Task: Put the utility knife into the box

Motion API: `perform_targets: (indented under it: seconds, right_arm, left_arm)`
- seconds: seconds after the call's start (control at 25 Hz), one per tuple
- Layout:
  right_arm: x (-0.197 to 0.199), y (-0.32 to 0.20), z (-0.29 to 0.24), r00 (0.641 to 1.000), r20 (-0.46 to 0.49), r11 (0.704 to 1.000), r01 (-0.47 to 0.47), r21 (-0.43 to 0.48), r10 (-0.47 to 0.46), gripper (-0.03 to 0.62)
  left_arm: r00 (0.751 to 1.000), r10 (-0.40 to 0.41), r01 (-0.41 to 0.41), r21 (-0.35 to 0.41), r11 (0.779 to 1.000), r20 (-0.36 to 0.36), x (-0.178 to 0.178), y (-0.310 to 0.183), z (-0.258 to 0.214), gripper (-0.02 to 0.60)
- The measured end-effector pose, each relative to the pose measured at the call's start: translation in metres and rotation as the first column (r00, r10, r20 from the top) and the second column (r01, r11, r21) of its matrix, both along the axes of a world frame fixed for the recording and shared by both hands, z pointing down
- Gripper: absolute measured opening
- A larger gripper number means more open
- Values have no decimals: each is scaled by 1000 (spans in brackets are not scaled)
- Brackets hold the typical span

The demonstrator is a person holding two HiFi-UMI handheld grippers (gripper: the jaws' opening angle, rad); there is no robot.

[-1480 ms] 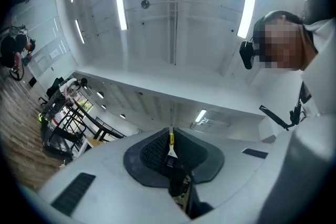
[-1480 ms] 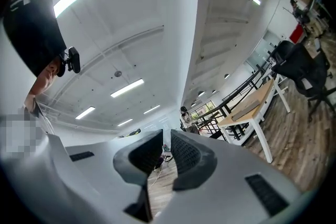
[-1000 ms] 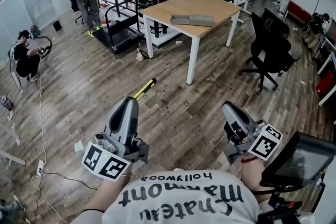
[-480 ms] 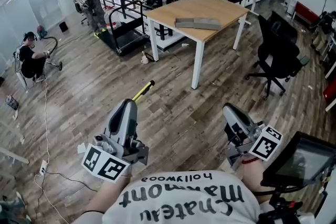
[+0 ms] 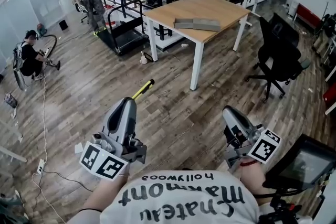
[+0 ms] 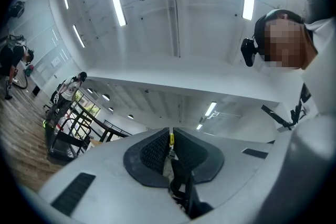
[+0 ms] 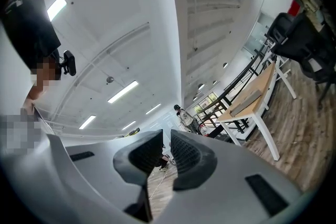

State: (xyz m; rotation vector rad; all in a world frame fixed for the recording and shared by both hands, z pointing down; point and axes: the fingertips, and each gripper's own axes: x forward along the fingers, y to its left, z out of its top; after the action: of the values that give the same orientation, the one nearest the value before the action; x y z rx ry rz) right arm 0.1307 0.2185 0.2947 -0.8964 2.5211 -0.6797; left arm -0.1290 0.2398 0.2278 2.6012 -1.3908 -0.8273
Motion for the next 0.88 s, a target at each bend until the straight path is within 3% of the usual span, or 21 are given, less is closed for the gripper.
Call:
perform_targets:
  seconds: [0.52,0.88]
  right_arm:
    - [19,-33,4,1000,-9,999,-29,-31,28,49]
    - [16,-36,7,1000,3,998,11,-66,-11,49]
  left_arm:
    - [1000,-13,13,-22,1000,-1,4,-40,7,25]
    - [999,-41,41,-8,999,12,10,-37,-5,25]
